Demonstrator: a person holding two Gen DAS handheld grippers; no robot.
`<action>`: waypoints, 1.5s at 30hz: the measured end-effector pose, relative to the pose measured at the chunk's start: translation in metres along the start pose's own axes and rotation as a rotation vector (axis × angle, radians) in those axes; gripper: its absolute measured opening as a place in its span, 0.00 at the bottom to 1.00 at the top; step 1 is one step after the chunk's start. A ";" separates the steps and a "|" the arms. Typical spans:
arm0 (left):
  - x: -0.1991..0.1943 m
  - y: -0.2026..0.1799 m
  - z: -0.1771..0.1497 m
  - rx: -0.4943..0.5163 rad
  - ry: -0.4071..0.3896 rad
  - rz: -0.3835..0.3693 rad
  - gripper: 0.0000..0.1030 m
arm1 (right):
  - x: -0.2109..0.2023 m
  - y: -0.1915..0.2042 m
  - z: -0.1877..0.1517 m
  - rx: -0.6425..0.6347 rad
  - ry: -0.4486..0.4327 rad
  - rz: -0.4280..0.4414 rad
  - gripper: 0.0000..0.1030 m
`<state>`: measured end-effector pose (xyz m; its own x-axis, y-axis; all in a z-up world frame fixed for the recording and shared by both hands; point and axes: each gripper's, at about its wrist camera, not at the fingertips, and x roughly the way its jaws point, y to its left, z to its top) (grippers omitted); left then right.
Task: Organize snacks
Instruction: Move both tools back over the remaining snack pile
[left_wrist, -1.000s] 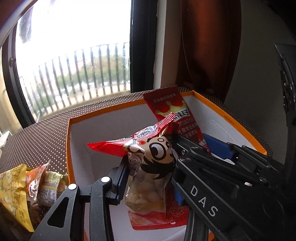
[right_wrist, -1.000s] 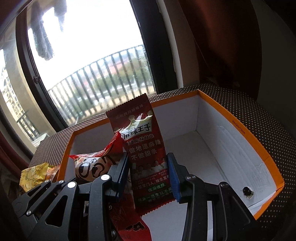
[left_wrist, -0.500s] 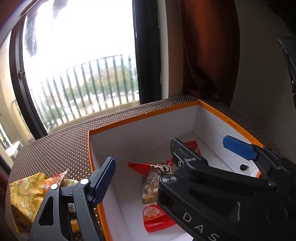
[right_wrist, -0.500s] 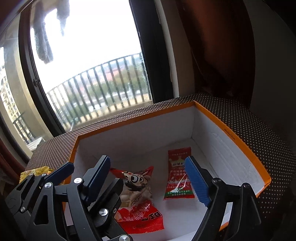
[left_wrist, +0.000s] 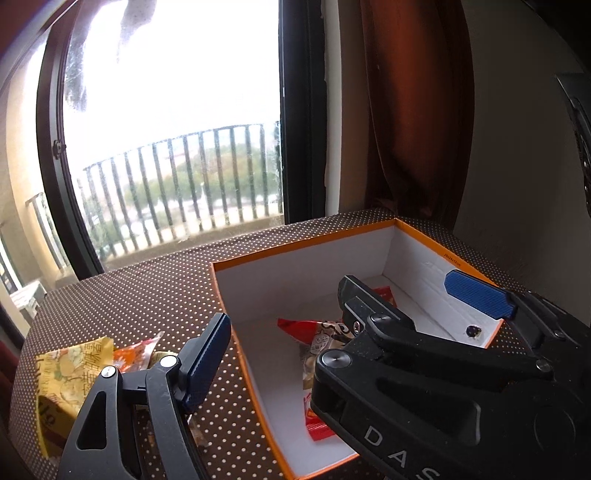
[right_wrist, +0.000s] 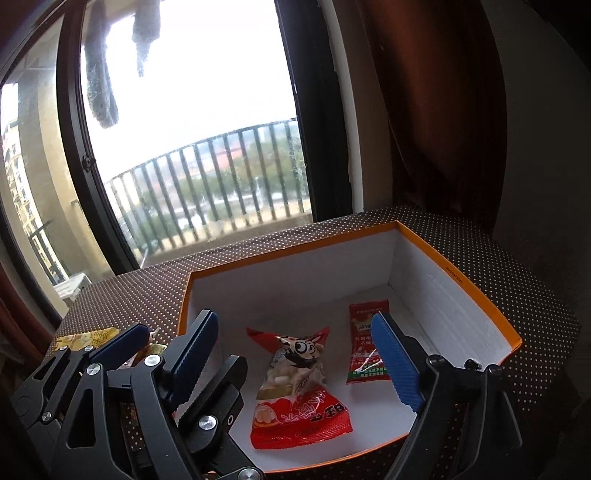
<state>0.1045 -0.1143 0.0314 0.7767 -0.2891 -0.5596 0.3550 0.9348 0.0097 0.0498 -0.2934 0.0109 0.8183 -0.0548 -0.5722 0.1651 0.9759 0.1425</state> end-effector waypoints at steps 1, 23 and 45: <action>-0.003 0.003 -0.001 -0.004 -0.004 0.001 0.75 | -0.002 0.003 0.000 -0.004 -0.003 0.001 0.85; -0.061 0.060 -0.027 -0.074 -0.063 0.092 0.75 | -0.026 0.082 -0.014 -0.076 -0.052 0.088 0.88; -0.078 0.128 -0.079 -0.139 -0.044 0.253 0.75 | 0.003 0.162 -0.059 -0.159 -0.014 0.265 0.89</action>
<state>0.0480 0.0440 0.0106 0.8545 -0.0489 -0.5171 0.0748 0.9968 0.0293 0.0465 -0.1235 -0.0154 0.8288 0.2043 -0.5210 -0.1424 0.9773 0.1568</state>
